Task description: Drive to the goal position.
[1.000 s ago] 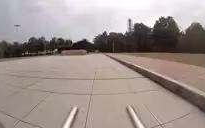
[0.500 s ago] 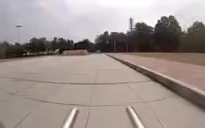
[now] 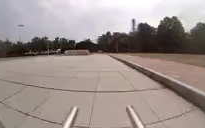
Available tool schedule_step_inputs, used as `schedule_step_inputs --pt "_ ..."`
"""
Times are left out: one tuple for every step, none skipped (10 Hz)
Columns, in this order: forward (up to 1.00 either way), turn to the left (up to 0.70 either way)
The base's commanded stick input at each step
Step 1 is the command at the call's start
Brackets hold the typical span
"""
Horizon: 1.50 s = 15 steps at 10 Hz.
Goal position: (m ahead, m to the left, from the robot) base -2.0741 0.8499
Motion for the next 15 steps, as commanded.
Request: schedule_step_inputs --pt "0.7 0.0" --pt "0.7 0.0" --pt "0.7 0.0" --pt "0.7 0.0" --pt "0.7 0.0" --pt "0.7 0.0" --pt "0.7 0.0" --pt "0.7 0.0" --pt "0.7 -0.04" --pt "0.7 -0.11" --pt "0.7 -0.18" --pt "0.7 -0.25" --pt "0.7 -0.32" --pt "0.7 -0.05" --pt "0.7 0.0"
